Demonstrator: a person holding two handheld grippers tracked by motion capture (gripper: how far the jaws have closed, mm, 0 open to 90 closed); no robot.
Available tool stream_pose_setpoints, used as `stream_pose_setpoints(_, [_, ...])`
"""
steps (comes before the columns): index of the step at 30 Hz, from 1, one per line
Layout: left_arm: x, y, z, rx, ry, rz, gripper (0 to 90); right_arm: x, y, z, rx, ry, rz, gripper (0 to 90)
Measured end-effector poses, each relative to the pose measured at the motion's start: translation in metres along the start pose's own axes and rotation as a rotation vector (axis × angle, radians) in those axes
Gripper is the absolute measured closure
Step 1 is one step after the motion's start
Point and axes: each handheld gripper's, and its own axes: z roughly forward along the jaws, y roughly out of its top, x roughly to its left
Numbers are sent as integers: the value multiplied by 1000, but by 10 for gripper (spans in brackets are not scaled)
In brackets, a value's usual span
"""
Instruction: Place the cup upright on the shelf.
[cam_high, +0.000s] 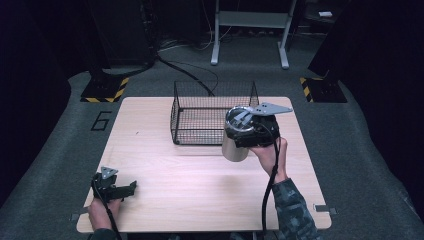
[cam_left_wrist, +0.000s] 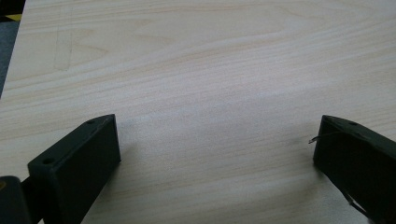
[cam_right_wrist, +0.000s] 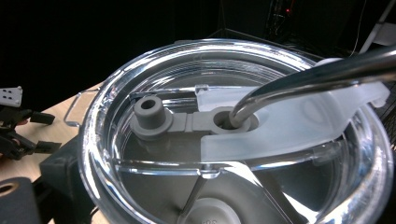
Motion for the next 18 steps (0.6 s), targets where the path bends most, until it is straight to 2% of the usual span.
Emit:
stream_pose_setpoints(12, [0,0,0,0,0,1,4,-6,18,8,3,-6,-2,40])
stream_pose_setpoints(14, [0,0,0,0,0,0,4,-8,22,10,3,-7,-20,40])
stream_pose_setpoints(18, [0,0,0,0,-1,0,4,-10,28,17,18,-15,-16,40])
